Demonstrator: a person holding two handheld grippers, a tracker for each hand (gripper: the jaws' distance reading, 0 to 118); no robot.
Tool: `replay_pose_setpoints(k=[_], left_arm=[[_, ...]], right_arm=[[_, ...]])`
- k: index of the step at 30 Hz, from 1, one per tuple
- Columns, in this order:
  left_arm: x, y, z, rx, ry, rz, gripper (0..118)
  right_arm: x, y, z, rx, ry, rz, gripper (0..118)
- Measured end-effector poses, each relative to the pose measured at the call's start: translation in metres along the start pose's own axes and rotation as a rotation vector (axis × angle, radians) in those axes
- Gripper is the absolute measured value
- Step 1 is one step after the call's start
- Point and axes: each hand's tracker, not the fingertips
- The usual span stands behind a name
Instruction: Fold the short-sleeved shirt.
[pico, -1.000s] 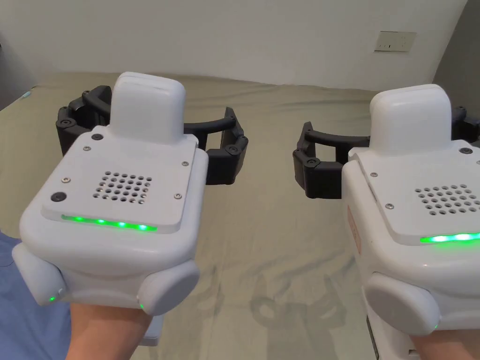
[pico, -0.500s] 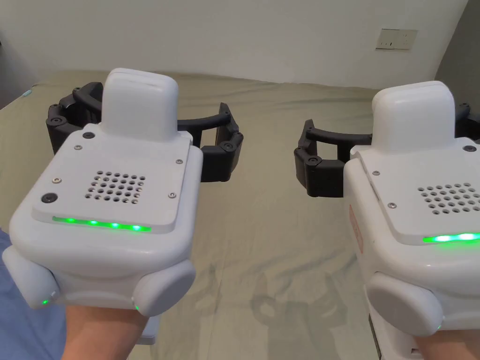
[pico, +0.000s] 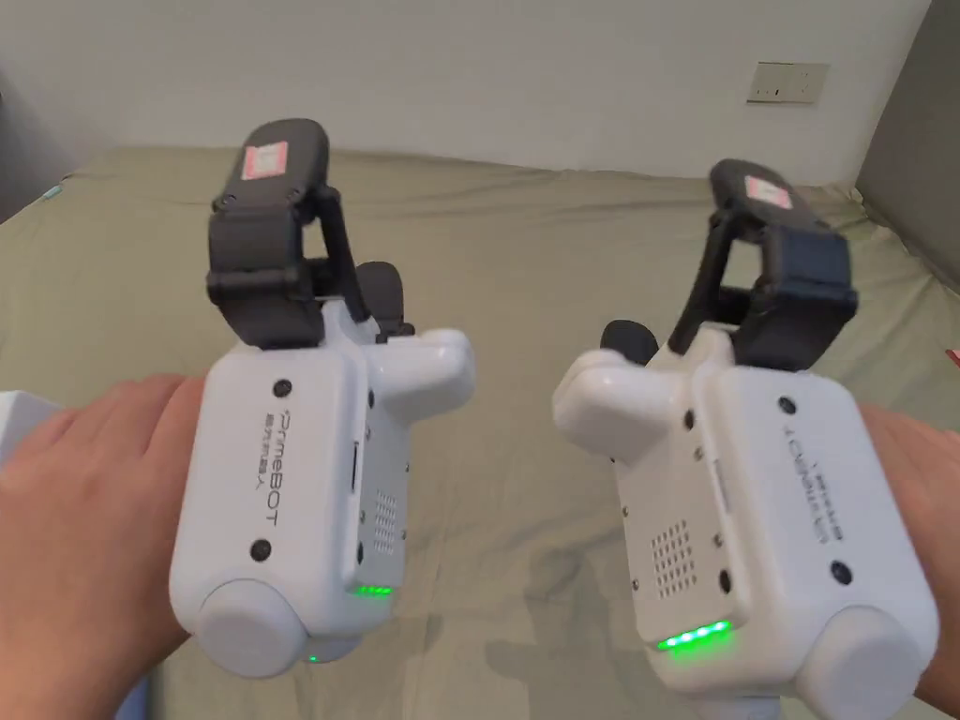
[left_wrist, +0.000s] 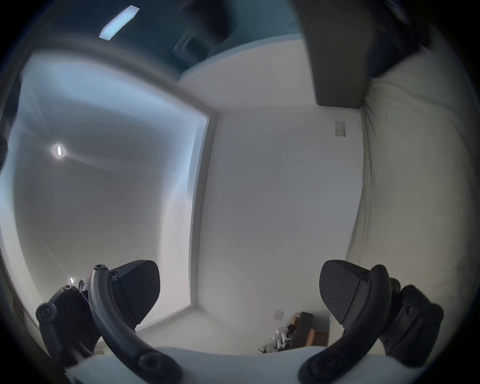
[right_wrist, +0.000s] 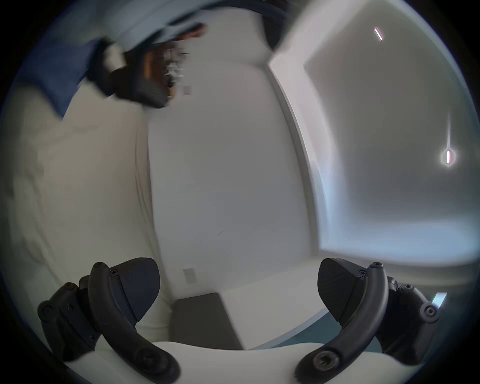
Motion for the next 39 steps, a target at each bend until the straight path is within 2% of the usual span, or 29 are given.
replay_pose_setpoints(k=[1,3,4,5,7,8,9,10,11,12,14,15,16,19,23,28,32,36,38,39], left_arm=[[-0.005,-0.001,0.000,-0.016,-0.027,0.109,118],[-0.024,0.000,-0.007,-0.187,-0.094,0.421,118],[-0.041,-0.004,-0.013,-0.274,-0.170,0.676,118],[-0.062,-0.011,-0.019,-0.357,-0.241,0.949,118],[-0.087,-0.034,-0.028,-0.464,-0.376,1.489,118],[-0.089,-0.047,-0.029,-0.497,-0.434,1.726,118],[-0.087,-0.052,-0.029,-0.526,-0.448,1.830,118],[-0.070,-0.063,-0.032,-0.541,-0.451,1.828,118],[-0.068,-0.058,-0.031,-0.517,-0.431,1.760,118],[-0.067,-0.052,-0.029,-0.492,-0.398,1.681,118],[-0.061,-0.031,-0.021,-0.463,-0.324,1.503,118],[-0.059,-0.028,-0.019,-0.443,-0.328,1.459,118],[-0.058,-0.027,-0.019,-0.434,-0.323,1.434,118],[-0.057,-0.021,-0.016,-0.431,-0.304,1.421,118],[-0.059,-0.019,-0.015,-0.398,-0.302,1.378,118],[-0.062,-0.015,-0.018,-0.375,-0.327,1.327,118],[-0.065,-0.009,-0.016,-0.360,-0.327,1.323,118],[-0.067,-0.007,-0.019,-0.386,-0.381,1.344,117],[-0.066,-0.006,-0.020,-0.396,-0.389,1.372,104],[-0.066,-0.006,-0.019,-0.393,-0.388,1.378,86]], right_arm=[[0.000,0.001,0.000,-0.008,0.006,-0.030,118],[0.015,0.004,-0.003,-0.090,0.092,-0.282,118],[0.029,0.001,-0.008,-0.153,0.156,-0.482,118],[0.044,-0.002,-0.012,-0.220,0.235,-0.780,118],[0.066,-0.026,-0.025,-0.306,0.404,-1.288,118],[0.070,-0.039,-0.031,-0.371,0.463,-1.489,118],[0.070,-0.046,-0.034,-0.412,0.492,-1.616,118],[0.067,-0.050,-0.035,-0.410,0.502,-1.653,118],[0.069,-0.052,-0.036,-0.406,0.491,-1.650,118],[0.067,-0.047,-0.034,-0.394,0.452,-1.580,118],[0.065,-0.037,-0.029,-0.388,0.309,-1.411,118],[0.062,-0.029,-0.026,-0.387,0.283,-1.349,118],[0.062,-0.027,-0.024,-0.370,0.283,-1.331,118],[0.061,-0.023,-0.020,-0.349,0.277,-1.319,118],[0.062,-0.019,-0.017,-0.335,0.219,-1.279,118],[0.066,-0.020,-0.013,-0.300,0.199,-1.325,118],[0.065,-0.021,-0.011,-0.299,0.174,-1.322,118],[0.066,-0.023,-0.011,-0.308,0.208,-1.287,118],[0.065,-0.022,-0.011,-0.305,0.242,-1.265,118],[0.065,-0.023,-0.011,-0.304,0.251,-1.263,117]])
